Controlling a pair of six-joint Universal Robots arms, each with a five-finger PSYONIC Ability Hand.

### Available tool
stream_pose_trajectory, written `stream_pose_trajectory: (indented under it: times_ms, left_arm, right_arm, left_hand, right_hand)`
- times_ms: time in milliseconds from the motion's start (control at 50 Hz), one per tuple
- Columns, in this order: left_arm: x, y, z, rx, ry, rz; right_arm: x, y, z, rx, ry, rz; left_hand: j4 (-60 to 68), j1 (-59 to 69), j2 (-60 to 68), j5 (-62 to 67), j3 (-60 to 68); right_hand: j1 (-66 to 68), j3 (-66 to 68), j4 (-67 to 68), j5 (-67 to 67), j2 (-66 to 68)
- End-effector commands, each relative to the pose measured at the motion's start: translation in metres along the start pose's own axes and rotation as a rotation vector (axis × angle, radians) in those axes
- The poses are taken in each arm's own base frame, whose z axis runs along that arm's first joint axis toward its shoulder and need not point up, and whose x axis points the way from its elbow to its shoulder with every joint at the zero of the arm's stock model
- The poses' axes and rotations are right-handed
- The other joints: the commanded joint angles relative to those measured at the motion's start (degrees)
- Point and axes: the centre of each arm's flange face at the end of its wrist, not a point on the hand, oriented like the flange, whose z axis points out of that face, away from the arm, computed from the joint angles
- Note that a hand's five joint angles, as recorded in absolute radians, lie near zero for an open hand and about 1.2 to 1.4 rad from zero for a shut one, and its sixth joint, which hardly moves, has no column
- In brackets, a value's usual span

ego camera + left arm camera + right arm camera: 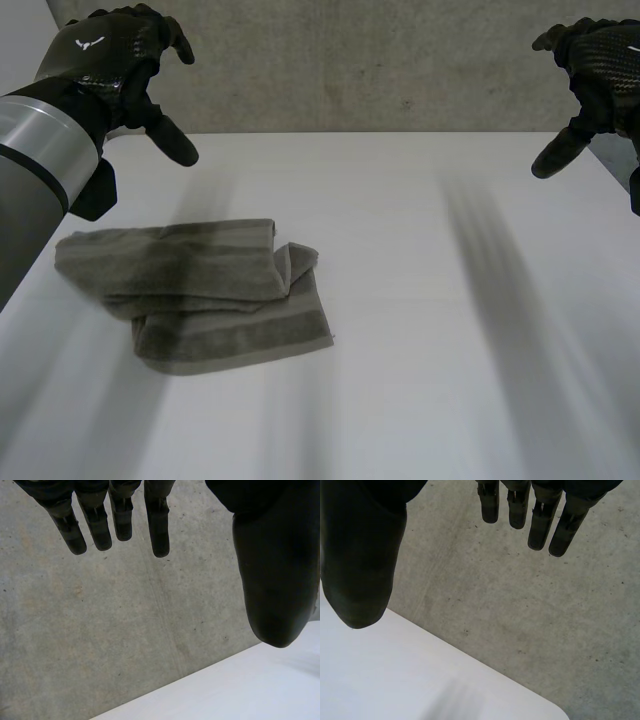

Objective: Fold the towel.

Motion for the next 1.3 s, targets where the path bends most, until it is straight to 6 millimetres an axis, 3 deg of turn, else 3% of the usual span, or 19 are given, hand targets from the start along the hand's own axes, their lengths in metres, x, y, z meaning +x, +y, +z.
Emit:
stream_pose_trajectory:
  times_ms: [20,160,220,260,320,360,440,480,640,700,740,760,800,880,1040,1140,1180,1260,1300]
  left_arm:
    - [0.0,0.001,0.0,0.0,0.003,-0.002]
    - [0.001,0.004,0.0,-0.002,0.011,-0.003]
    - [0.001,0.001,0.002,0.027,0.016,-0.002]
    - [0.0,0.0,0.005,0.053,0.017,0.0]
    - [-0.009,-0.003,0.013,0.103,-0.004,0.007]
    - [-0.018,-0.003,0.018,0.122,-0.022,0.016]
    - [-0.02,-0.004,0.02,0.13,-0.011,0.02]
    - [-0.021,-0.004,0.021,0.131,-0.008,0.018]
    - [-0.036,-0.008,0.024,0.145,-0.045,0.027]
    - [-0.038,-0.01,0.024,0.151,-0.05,0.028]
    - [-0.038,-0.01,0.024,0.153,-0.05,0.028]
    - [-0.038,-0.011,0.024,0.154,-0.05,0.03]
    - [-0.038,-0.011,0.024,0.154,-0.051,0.03]
    - [-0.039,-0.01,0.024,0.153,-0.053,0.029]
    - [-0.039,-0.008,0.024,0.147,-0.051,0.028]
    - [-0.035,-0.007,0.023,0.142,-0.039,0.028]
    - [-0.035,-0.007,0.023,0.142,-0.038,0.03]
    - [-0.034,-0.007,0.023,0.143,-0.035,0.029]
    - [-0.033,-0.007,0.023,0.142,-0.033,0.029]
  right_arm:
    - [0.0,0.002,0.0,-0.007,-0.002,-0.001]
    - [-0.007,0.012,0.0,-0.039,-0.053,-0.003]
    - [-0.03,0.022,-0.003,-0.07,-0.19,-0.004]
    - [-0.073,0.044,-0.013,-0.152,-0.442,0.01]
    - [-0.094,0.056,-0.017,-0.189,-0.562,0.02]
    - [-0.129,0.081,-0.018,-0.252,-0.73,0.031]
    - [-0.159,0.104,-0.005,-0.276,-0.777,0.023]
    - [-0.2,0.127,-0.002,-0.28,-0.803,-0.007]
    - [-0.255,0.173,0.015,-0.267,-0.727,-0.07]
    - [-0.264,0.177,0.015,-0.257,-0.726,-0.076]
    - [-0.279,0.179,0.014,-0.229,-0.74,-0.076]
    - [-0.279,0.179,0.014,-0.229,-0.74,-0.076]
    - [-0.283,0.175,0.015,-0.21,-0.737,-0.073]
    - [-0.282,0.167,0.016,-0.192,-0.726,-0.071]
    - [-0.259,0.151,0.023,-0.192,-0.677,-0.067]
    - [-0.214,0.132,0.035,-0.207,-0.594,-0.056]
    - [-0.182,0.117,0.036,-0.193,-0.539,-0.064]
    - [-0.167,0.11,0.039,-0.159,-0.507,-0.078]
    - [-0.169,0.109,0.039,-0.146,-0.507,-0.085]
  left_hand:
    - [-3.7,-3.7,-3.2,-2.1,-3.3]
    - [-4.1,-4.0,-3.5,-2.4,-3.7]
    - [-4.1,-4.0,-3.5,-2.4,-3.7]
    - [-4.1,-4.0,-3.5,-2.4,-3.7]
    - [-4.1,-4.0,-3.5,-2.4,-3.7]
    - [-3.9,-3.9,-3.3,-2.3,-3.5]
    - [-3.9,-3.9,-3.3,-2.3,-3.5]
    - [-3.9,-3.9,-3.3,-2.3,-3.5]
    - [-3.9,-3.9,-3.3,-2.3,-3.5]
    - [-3.9,-3.9,-3.3,-2.3,-3.5]
    - [-3.9,-3.9,-3.3,-2.3,-3.5]
    - [-3.9,-3.9,-3.3,-2.3,-3.5]
    - [-3.9,-3.9,-3.3,-2.3,-3.5]
    - [-4.1,-4.0,-3.5,-2.4,-3.7]
    - [-4.1,-4.0,-3.5,-2.4,-3.7]
    - [-4.1,-4.0,-3.5,-2.4,-3.7]
    - [-4.1,-4.0,-3.5,-2.4,-3.7]
    - [-4.1,-4.0,-3.5,-2.4,-3.7]
    - [-4.1,-4.0,-3.5,-2.4,-3.7]
  right_hand:
    - [-3.1,-3.4,-4.1,-3.6,-3.8]
    - [-3.1,-3.4,-4.1,-3.6,-3.8]
    - [-3.1,-3.4,-4.1,-3.6,-3.8]
    - [-3.1,-3.4,-4.1,-3.6,-3.8]
    - [-3.1,-3.4,-4.1,-3.6,-3.8]
    - [-3.1,-3.4,-4.1,-3.6,-3.8]
    - [-3.1,-3.4,-4.1,-3.6,-3.8]
    - [-3.1,-3.4,-4.1,-3.6,-3.8]
    - [-3.1,-3.4,-4.1,-3.6,-3.8]
    - [-1.8,-2.1,-2.9,-2.4,-2.6]
    - [17.0,16.7,16.0,16.5,16.3]
    - [17.2,16.9,16.1,16.6,16.4]
    - [42.3,42.0,41.2,41.7,41.5]
    - [66.8,66.5,65.8,66.3,66.1]
    - [66.9,66.6,65.9,66.4,66.2]
    - [66.9,66.6,65.9,66.4,66.2]
    - [66.9,66.6,65.9,66.4,66.2]
    - [66.9,66.6,65.9,66.4,66.2]
    - [55.0,54.7,54.0,54.5,54.3]
